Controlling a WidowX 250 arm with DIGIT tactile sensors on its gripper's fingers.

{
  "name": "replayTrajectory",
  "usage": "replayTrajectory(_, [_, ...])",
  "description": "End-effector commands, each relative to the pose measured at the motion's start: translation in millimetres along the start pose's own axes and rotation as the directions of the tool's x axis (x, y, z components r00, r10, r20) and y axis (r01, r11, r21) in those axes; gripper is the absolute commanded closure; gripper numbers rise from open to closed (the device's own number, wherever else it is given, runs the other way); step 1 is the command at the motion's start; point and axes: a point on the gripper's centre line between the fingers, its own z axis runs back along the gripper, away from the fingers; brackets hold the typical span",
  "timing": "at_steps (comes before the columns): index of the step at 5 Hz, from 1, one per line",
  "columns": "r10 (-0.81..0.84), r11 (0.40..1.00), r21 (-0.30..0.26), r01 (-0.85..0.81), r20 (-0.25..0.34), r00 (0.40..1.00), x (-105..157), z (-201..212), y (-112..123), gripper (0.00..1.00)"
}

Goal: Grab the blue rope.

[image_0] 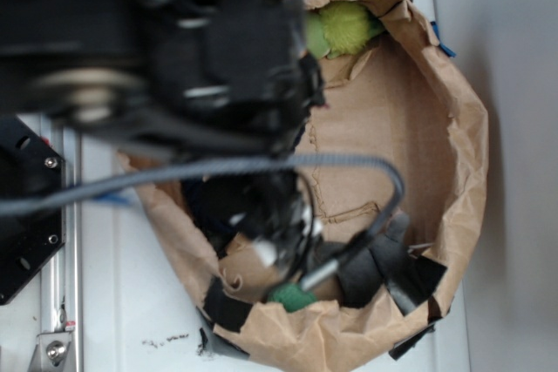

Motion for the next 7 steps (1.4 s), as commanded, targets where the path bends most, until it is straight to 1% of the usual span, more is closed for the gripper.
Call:
replayTrajectory(1, [0.052,0.999,-0.002,-0.052,0.042,0.998,11,-37,33,0.0])
replayTrajectory(4, [0.052,0.999,-0.002,-0.052,0.042,0.998,11,-37,33,0.0])
replayTrajectory(5, [0.045,0.999,-0.018,-0.044,0.041,0.998,10,-29,19,0.0])
replayTrajectory(6, [0.014,0.998,-0.054,-0.012,0.034,0.999,9,-30,-10,0.0])
replayTrajectory(7, [0.0,1.0,-0.021,0.001,0.017,1.0,6,-48,-22,0.0])
